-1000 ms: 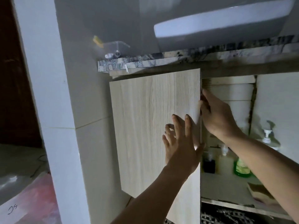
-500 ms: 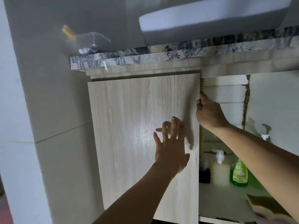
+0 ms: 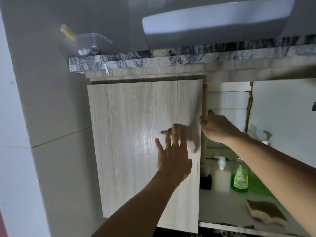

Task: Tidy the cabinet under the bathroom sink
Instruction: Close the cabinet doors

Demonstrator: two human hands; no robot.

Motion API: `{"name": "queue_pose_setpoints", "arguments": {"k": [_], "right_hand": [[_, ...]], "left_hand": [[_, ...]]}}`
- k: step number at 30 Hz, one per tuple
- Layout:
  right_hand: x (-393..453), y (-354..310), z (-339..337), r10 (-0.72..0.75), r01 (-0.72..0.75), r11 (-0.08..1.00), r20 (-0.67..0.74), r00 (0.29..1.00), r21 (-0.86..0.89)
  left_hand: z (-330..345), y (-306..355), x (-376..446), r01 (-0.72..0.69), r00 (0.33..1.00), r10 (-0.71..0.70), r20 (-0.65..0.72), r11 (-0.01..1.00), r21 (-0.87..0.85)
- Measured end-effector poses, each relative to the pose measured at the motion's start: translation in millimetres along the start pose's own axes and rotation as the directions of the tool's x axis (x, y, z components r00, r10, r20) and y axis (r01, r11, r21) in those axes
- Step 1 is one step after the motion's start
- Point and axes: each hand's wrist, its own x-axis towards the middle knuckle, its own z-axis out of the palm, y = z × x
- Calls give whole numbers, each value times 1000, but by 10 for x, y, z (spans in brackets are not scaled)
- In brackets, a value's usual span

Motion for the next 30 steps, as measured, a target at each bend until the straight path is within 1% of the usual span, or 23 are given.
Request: {"name": "queue_pose_setpoints", "arguments": {"k": [4, 5, 7, 10, 11, 13, 15, 16, 18, 20, 22, 23, 25, 28, 30], "right_hand": [[-442, 125, -204, 34, -34, 999, 3, 999, 14], [-619, 181, -277, 33, -33, 999, -4, 999, 22], [-1015, 307, -438, 19, -18, 1000, -37, 999, 22], [-1615, 541, -713, 20, -23, 999, -98, 995, -23], [-1794, 635, -829, 25, -32, 998, -126, 992, -58], [-2116, 756, -1132, 10, -41, 990, -224, 975, -136], [-2393, 828, -1470, -22, -50, 980, -353, 935, -195], [-2512, 859, -1634, -43, -57, 974, -425, 904, -221], [-2738, 902, -1921, -94, -80, 959, -572, 815, -272], [-2892, 1023, -2163, -128, -101, 955, -698, 705, -278], [-2946, 1205, -2358, -78, -116, 977, -800, 595, -181], [-2962, 1317, -2421, -37, -127, 983, -824, 565, -131], [-2968, 1441, -2459, 46, -160, 986, -839, 543, -49], [-2962, 1494, -2370, 177, -190, 979, -788, 590, 77], [-2975, 1531, -2327, 177, -172, 981, -794, 581, 93]], "left_hand": [[-158, 124, -155, -28, 997, 32, 72, 998, -51], [-202, 196, -216, -37, 995, 45, 89, 995, -89], [-276, 388, -359, -74, 992, 94, 83, 973, -221], [-361, 842, -646, -221, 965, 261, 35, 877, -426], [-390, 1045, -757, -273, 947, 320, 18, 834, -479], [-508, 1472, -966, -336, 918, 394, -38, 727, -598], [-690, 1901, -1166, -382, 894, 434, -113, 604, -699], [-785, 2106, -1257, -398, 881, 451, -141, 547, -736], [-969, 2474, -1425, -412, 856, 491, -164, 455, -790], [-1116, 2797, -1556, -404, 835, 529, -151, 403, -821], [-1224, 3081, -1657, -388, 816, 564, -127, 371, -844], [-1274, 3203, -1688, -384, 809, 575, -118, 366, -847], [-1342, 3399, -1720, -378, 808, 580, -102, 378, -845], [-1330, 3582, -1730, -394, 817, 566, -111, 406, -825], [-1288, 3632, -1722, -405, 820, 560, -116, 425, -810]]}}
